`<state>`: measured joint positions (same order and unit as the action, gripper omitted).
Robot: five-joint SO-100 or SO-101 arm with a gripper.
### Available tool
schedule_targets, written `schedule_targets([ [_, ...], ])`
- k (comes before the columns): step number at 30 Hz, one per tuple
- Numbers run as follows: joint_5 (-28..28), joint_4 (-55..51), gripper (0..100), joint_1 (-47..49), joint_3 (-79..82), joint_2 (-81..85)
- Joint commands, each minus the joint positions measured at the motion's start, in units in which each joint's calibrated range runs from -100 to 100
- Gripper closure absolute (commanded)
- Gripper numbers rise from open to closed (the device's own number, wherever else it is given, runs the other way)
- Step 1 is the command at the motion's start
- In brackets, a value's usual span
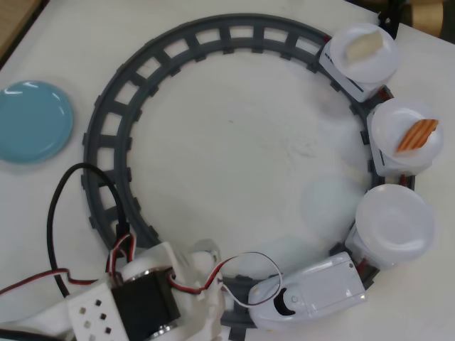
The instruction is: Pick up the sushi from the Shinkansen and put it on the blue dish
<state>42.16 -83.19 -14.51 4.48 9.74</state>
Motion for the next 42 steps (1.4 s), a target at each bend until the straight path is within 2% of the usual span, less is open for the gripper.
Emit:
schedule_targets([
  [1,-0.11,-0.59,75,0.42,-5.84,-0.99],
  [17,0.04,-15.96,75,-0.28,-51.82,-27.54],
  [42,-0.06,-16.04,76,-0.55,-52.72,-29.86],
])
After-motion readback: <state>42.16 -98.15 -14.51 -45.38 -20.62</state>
